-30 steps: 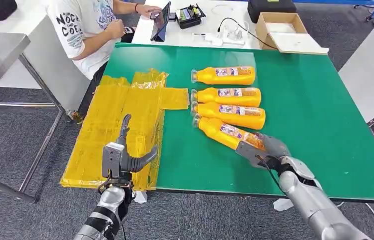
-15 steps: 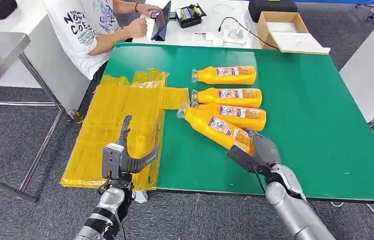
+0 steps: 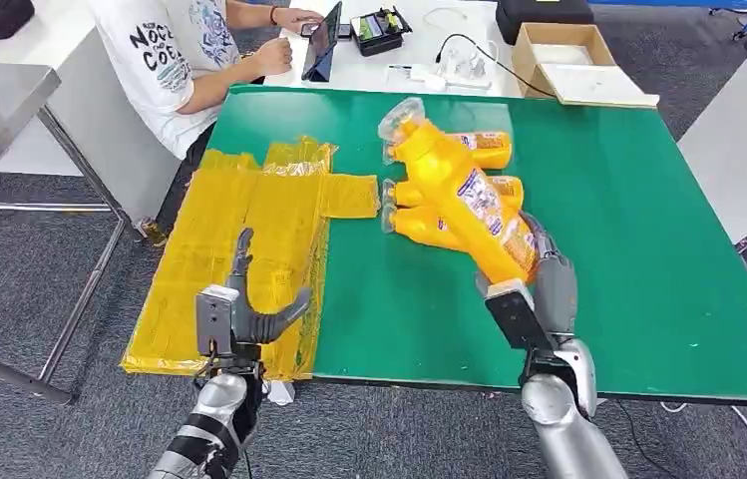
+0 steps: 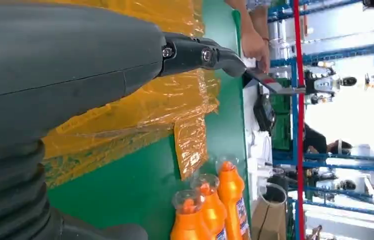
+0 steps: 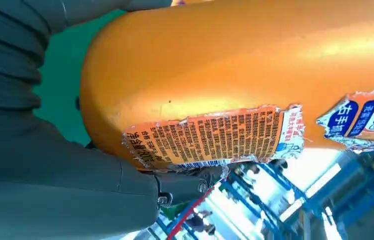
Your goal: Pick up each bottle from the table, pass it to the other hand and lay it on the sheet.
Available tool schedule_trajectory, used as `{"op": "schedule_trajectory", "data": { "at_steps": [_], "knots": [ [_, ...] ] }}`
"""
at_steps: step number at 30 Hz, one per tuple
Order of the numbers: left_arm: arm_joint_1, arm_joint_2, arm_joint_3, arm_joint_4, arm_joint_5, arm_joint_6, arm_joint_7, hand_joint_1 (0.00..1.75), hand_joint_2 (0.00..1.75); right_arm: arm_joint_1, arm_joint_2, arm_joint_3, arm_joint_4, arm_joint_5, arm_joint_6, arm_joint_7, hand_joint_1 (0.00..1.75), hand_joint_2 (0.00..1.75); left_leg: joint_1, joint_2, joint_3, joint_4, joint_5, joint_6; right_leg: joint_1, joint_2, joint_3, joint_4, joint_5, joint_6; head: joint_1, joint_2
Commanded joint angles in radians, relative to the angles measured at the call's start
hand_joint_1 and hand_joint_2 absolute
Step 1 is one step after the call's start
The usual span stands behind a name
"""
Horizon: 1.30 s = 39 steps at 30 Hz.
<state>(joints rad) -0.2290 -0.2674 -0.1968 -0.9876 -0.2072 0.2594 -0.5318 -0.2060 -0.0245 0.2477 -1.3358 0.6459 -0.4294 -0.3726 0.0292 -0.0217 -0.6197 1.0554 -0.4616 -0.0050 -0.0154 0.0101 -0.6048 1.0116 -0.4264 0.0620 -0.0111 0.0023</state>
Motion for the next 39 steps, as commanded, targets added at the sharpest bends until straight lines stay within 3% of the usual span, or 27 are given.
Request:
{"op": "schedule_trajectory", "data": {
  "at_steps": [1,3,7,13,29,39],
  "knots": [
    [-0.019,-0.001,0.035,0.003,0.08,-0.004,0.0,0.0,1.75,0.073,0.083,-0.108,-0.142,-0.068,-0.108,-0.065,1.75,1.75,-0.001,0.001,0.002,-0.001,0.0,0.001,0.0,-0.001,0.001,0.0,-0.001,-0.002,-0.001,0.0],
    [-0.018,-0.002,0.039,-0.002,0.111,-0.026,0.008,0.0,1.75,0.083,0.095,-0.117,-0.158,-0.099,-0.119,-0.088,1.75,1.75,-0.001,0.003,0.006,-0.004,-0.001,0.002,0.0,-0.001,0.005,-0.002,-0.001,-0.004,0.0,0.0],
    [-0.019,0.023,-0.023,-0.031,0.283,-0.243,0.053,0.0,1.75,0.137,0.12,-0.119,-0.156,-0.191,-0.101,-0.172,1.75,1.75,0.0,0.001,0.001,-0.001,0.0,0.001,0.001,-0.001,0.001,-0.001,0.0,-0.002,0.0,0.0],
    [-0.005,0.066,-0.114,-0.137,0.429,-0.463,0.105,0.0,1.75,0.175,0.187,-0.067,0.001,-0.251,-0.048,-0.285,1.75,1.75,0.0,0.004,0.006,-0.005,0.0,0.002,0.001,0.001,0.004,-0.004,0.0,-0.004,0.0,0.0],
    [-0.036,0.083,-0.161,-0.148,0.394,-0.476,0.098,0.0,1.75,0.148,0.236,0.051,0.159,-0.234,-0.032,-0.326,1.75,1.75,0.0,0.005,0.005,-0.004,0.0,0.002,0.001,0.002,0.003,-0.003,0.001,-0.003,0.0,0.0],
    [-0.038,0.086,-0.179,-0.144,0.413,-0.55,0.093,0.0,1.75,0.035,0.235,0.136,0.376,-0.185,0.043,-0.275,1.75,1.75,0.0,0.005,0.004,-0.004,0.0,0.002,0.001,0.002,0.002,-0.003,0.001,-0.003,0.0,0.0]
  ]
}}
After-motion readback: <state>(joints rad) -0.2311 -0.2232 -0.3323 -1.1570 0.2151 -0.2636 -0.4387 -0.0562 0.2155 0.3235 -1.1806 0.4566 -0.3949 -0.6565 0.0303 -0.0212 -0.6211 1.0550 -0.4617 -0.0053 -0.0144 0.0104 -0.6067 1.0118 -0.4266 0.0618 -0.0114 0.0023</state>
